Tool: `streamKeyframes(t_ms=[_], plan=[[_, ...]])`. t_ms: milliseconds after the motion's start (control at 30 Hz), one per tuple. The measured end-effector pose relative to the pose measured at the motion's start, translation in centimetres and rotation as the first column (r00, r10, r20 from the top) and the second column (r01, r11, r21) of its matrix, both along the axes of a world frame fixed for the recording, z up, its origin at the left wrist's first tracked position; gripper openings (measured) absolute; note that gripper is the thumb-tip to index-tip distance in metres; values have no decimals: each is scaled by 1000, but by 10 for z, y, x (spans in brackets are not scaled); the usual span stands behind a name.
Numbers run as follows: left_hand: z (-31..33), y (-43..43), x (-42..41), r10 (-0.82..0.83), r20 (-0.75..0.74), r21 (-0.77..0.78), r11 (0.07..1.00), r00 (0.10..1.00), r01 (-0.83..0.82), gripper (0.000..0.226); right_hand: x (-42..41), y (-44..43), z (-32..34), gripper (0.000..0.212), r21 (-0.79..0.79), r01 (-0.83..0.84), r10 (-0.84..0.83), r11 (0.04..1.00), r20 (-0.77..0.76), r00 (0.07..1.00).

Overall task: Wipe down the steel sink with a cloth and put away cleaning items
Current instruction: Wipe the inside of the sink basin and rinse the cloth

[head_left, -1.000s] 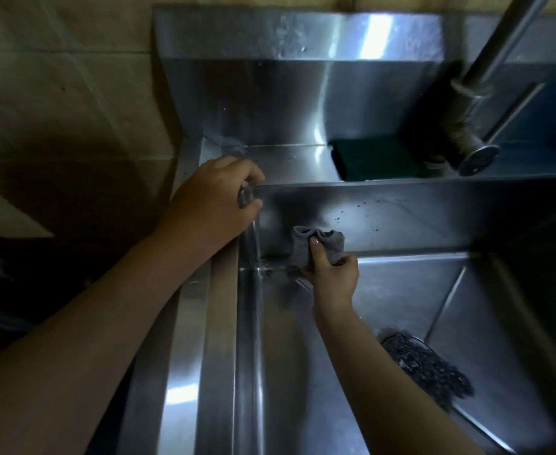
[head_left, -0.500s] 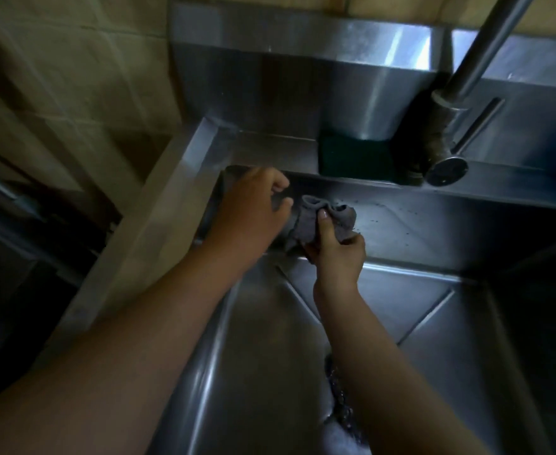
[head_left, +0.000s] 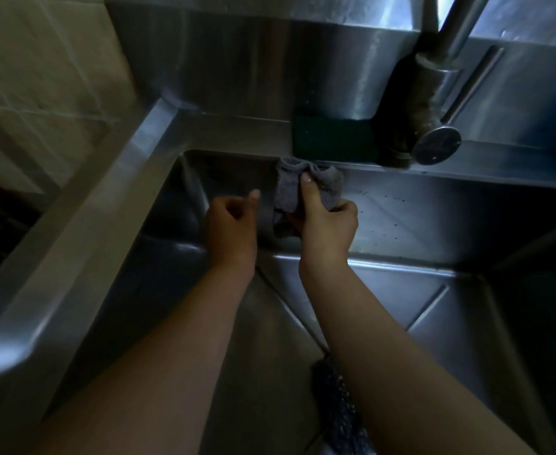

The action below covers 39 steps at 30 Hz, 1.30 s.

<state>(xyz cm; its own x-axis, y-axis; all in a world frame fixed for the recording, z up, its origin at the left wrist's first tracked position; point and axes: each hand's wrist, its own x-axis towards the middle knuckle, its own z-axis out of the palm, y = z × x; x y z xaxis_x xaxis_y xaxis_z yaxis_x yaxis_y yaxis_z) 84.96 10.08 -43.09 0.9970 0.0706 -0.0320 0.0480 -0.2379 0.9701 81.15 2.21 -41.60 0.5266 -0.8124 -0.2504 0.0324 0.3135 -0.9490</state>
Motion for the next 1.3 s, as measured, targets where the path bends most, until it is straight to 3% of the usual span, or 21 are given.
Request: streamKeyframes(t_ms=[300, 467, 633, 900, 1067, 1300], plan=[[-4, -15, 7, -15, 36, -7, 1000, 999, 15, 23, 15, -3, -9, 38, -88, 70, -80, 994, -115, 990], [-10, -22, 13, 29, 46, -6, 1000, 999, -29, 28, 16, -3, -14, 37, -38, 77, -81, 996, -113, 990], [-13, -23, 18, 39, 54, -14, 999, 998, -38, 31, 11, -8, -39, 33, -70, 45, -59, 997, -217, 974], [-17, -24, 19, 35, 104, -40, 999, 994, -31, 31, 6, -13, -95, 48, -93, 33, -69, 995, -424, 903], [-18, -24, 18, 40, 99, -39, 999, 994, -36, 31, 1, -14, -90, 48, -60, 46, -66, 997, -388, 919], [-14, -25, 16, 49, 68, -54, 998, 997, -45, 31, -5, -19, -35, 39, 22, 64, -59, 998, -164, 985]])
